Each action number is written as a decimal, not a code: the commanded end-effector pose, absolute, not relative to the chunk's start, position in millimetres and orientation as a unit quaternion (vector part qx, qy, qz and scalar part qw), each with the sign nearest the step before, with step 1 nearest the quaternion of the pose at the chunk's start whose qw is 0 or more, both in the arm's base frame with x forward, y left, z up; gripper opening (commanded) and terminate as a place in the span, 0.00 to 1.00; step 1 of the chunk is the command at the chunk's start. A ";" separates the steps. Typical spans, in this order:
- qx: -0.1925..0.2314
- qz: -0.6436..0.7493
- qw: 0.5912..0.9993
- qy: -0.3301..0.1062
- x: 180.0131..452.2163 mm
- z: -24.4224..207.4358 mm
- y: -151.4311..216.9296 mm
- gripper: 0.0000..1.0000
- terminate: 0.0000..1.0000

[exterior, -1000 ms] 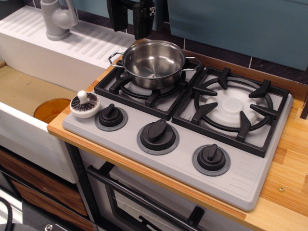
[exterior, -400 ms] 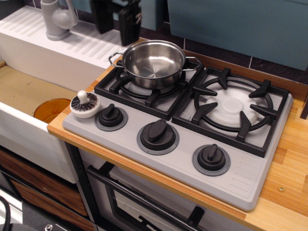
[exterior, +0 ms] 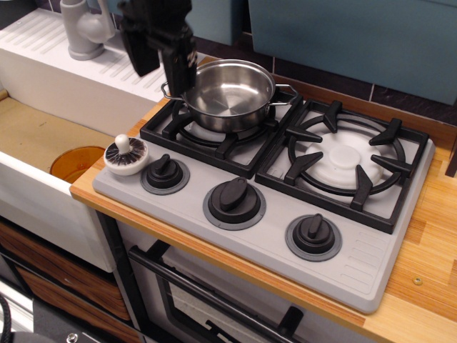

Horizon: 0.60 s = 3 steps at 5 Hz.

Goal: Put pot or pan on stove and put mushroom in pot or pan

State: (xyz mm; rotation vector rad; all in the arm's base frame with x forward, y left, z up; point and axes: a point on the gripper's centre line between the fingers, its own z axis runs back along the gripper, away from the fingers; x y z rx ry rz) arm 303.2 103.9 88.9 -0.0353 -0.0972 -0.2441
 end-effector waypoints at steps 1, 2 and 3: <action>0.003 -0.125 0.986 -0.111 296.6 82.2 123.8 1.00 0.00; 0.011 -0.115 0.987 -0.112 284.3 79.5 130.1 1.00 0.00; 0.015 -0.105 0.988 -0.108 273.2 79.8 133.0 1.00 0.00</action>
